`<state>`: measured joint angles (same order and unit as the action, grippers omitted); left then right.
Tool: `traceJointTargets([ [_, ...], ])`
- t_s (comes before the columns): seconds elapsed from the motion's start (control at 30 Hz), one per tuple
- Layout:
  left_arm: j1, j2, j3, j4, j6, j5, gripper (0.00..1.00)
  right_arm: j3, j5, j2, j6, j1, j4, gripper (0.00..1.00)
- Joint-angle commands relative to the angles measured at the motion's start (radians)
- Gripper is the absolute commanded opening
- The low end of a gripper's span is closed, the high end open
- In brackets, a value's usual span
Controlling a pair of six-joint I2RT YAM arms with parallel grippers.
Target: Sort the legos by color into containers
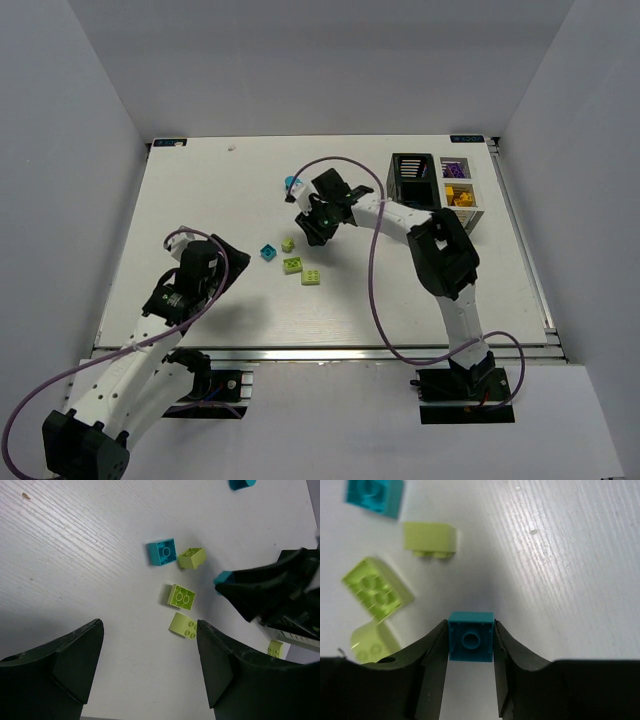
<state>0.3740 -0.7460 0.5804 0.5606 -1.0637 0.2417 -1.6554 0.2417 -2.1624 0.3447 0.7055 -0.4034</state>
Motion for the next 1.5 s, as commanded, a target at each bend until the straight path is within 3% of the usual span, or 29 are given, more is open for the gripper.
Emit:
traceJointTargets([
  [0.0, -0.006, -0.013, -0.008, -0.031, -0.010, -0.018, 0.84, 0.031, 0.161, 0.205, 0.060, -0.038, 0.021, 0.00],
  [0.17, -0.006, -0.039, -0.017, -0.076, -0.002, -0.031, 0.84, 0.147, 0.365, 0.454, 0.114, -0.176, 0.092, 0.00],
  [0.43, -0.006, -0.102, -0.025, -0.140, 0.013, -0.064, 0.84, 0.212, 0.370, 0.613, 0.086, -0.408, 0.047, 0.00],
  [0.67, -0.006, -0.157, -0.024, -0.191, 0.034, -0.094, 0.84, 0.270, 0.289, 0.639, 0.086, -0.584, 0.046, 0.00],
  [0.87, -0.006, -0.199, -0.014, -0.206, 0.053, -0.107, 0.84, 0.252, 0.240, 0.581, 0.086, -0.630, 0.051, 0.03],
  [1.0, -0.006, -0.200, -0.017, -0.208, 0.056, -0.105, 0.84, 0.229, 0.231, 0.526, 0.091, -0.633, 0.034, 0.14],
  [1.17, -0.007, -0.200, -0.021, -0.211, 0.054, -0.104, 0.84, 0.241, 0.208, 0.495, 0.097, -0.637, 0.026, 0.21],
  [1.27, -0.007, -0.223, -0.008, -0.208, 0.051, -0.096, 0.84, 0.247, 0.203, 0.486, 0.100, -0.641, 0.029, 0.39],
  [1.3, -0.007, -0.234, -0.001, -0.205, 0.050, -0.091, 0.84, 0.249, 0.203, 0.486, 0.100, -0.643, 0.031, 0.52],
  [1.43, -0.012, -0.350, 0.070, -0.165, 0.050, -0.061, 0.84, 0.241, 0.218, 0.504, 0.100, -0.647, 0.038, 0.73],
  [1.47, -0.014, -0.380, 0.093, -0.150, 0.050, -0.056, 0.84, 0.238, 0.222, 0.509, 0.102, -0.647, 0.038, 0.83],
])
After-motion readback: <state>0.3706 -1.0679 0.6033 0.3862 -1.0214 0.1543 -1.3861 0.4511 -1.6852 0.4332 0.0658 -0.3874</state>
